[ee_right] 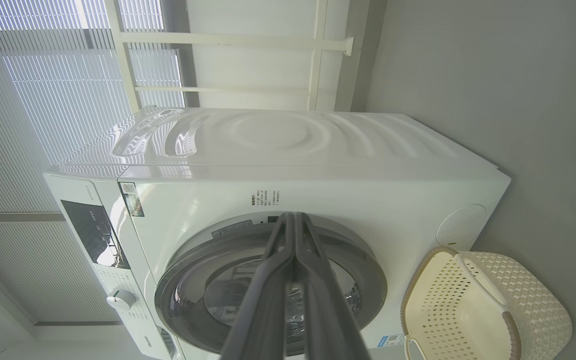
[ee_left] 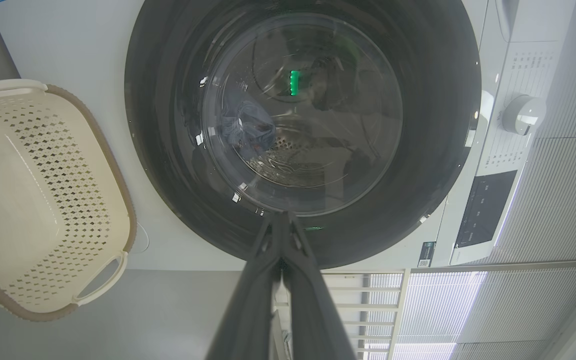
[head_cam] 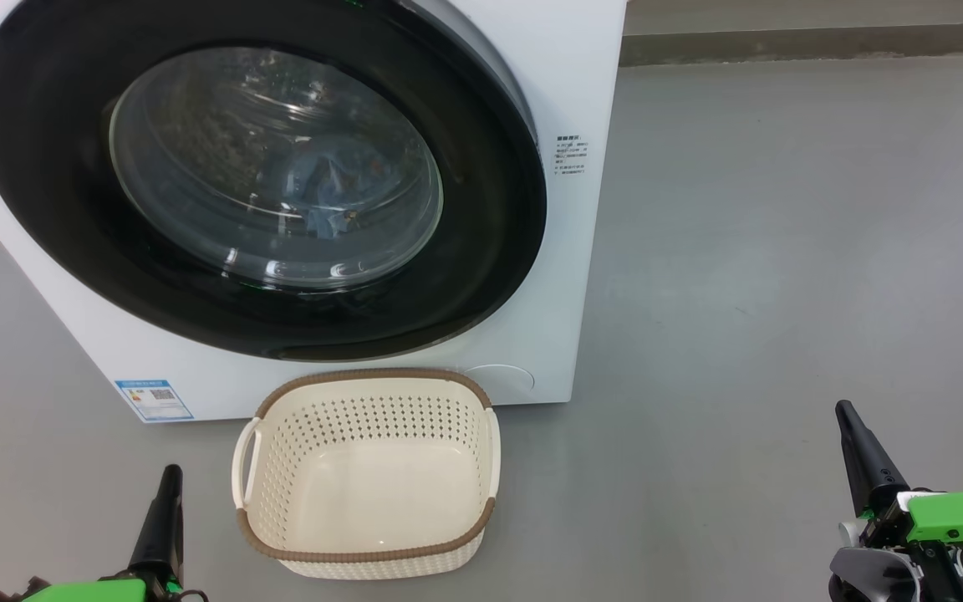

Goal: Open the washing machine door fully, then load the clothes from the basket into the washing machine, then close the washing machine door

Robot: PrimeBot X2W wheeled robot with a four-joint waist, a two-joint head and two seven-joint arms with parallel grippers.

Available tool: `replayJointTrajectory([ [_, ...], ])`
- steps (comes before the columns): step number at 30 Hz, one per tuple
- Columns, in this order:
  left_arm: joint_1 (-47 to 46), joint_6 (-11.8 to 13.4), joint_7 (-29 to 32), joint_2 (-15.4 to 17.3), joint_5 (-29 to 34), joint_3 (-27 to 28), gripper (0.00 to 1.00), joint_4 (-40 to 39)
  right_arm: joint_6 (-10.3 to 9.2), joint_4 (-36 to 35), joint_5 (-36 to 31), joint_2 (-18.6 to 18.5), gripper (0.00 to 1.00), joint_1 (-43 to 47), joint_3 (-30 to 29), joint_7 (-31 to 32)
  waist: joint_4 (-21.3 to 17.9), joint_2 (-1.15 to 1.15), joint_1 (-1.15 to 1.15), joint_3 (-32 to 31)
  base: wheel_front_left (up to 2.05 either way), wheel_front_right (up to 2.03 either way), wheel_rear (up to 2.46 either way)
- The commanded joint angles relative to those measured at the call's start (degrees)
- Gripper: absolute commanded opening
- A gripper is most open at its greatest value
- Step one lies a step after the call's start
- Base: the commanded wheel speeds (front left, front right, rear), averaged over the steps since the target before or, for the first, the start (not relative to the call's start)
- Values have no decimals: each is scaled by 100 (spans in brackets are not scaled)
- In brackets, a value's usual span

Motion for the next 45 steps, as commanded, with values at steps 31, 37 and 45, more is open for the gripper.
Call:
replayJointTrajectory([
  [31,-256,-5,37,49,-40,189,0,-183,10,-178,40,-40,0,-260,126,33,0,0,0,0,0,0,0],
  [37,-256,-5,37,49,-40,189,0,-183,10,-178,41,-41,0,-260,128,32,0,0,0,0,0,0,0],
  [45,-256,-5,37,49,-40,189,0,-183,10,-178,43,-42,0,-260,130,31,0,0,0,0,0,0,0],
])
